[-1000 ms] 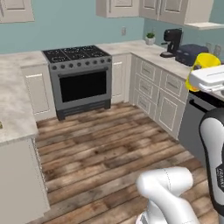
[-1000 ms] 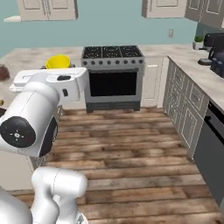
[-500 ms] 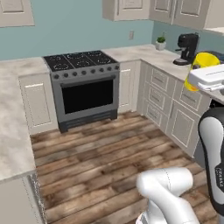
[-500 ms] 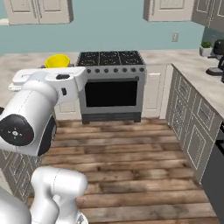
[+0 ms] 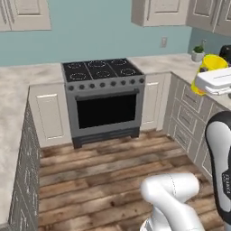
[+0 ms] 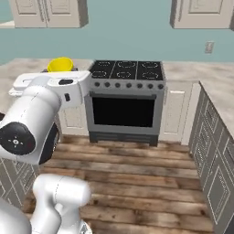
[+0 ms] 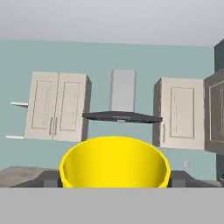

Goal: Open the cabinet directly in front. Then move the beer and the cup to the dining counter with the jar on it.

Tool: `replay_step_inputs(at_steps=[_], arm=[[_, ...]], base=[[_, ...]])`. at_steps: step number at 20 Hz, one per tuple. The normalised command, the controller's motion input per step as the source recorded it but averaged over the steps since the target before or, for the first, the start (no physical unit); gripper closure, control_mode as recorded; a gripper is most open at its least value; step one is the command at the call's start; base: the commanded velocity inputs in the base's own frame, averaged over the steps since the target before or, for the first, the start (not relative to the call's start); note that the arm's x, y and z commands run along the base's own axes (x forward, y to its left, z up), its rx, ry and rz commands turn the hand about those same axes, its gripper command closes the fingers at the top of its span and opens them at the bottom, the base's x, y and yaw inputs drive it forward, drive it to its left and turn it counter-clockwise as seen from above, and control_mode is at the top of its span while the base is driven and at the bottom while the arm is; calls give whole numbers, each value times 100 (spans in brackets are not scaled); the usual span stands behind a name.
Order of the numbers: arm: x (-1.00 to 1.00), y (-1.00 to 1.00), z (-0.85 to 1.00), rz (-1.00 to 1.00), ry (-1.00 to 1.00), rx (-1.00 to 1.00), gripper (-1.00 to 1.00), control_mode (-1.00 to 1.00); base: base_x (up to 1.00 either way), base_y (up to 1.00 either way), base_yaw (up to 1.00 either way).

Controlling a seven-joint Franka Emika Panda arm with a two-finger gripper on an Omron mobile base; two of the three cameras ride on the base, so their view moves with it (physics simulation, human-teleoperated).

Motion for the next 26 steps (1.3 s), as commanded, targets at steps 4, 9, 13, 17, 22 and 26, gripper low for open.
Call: replay_step_inputs(at_steps=[4,9,13,17,22,26], arm=[[0,0,0,0,0,0,100,100],[0,0,0,0,0,0,100,100],[0,0,0,0,0,0,100,100],[0,0,0,0,0,0,100,100],[0,0,0,0,0,0,100,100],[0,0,0,0,0,0,100,100]], base=[[100,-36,52],[100,-27,60],[83,-27,66],[58,-21,71],[46,-24,72],[44,-22,73]])
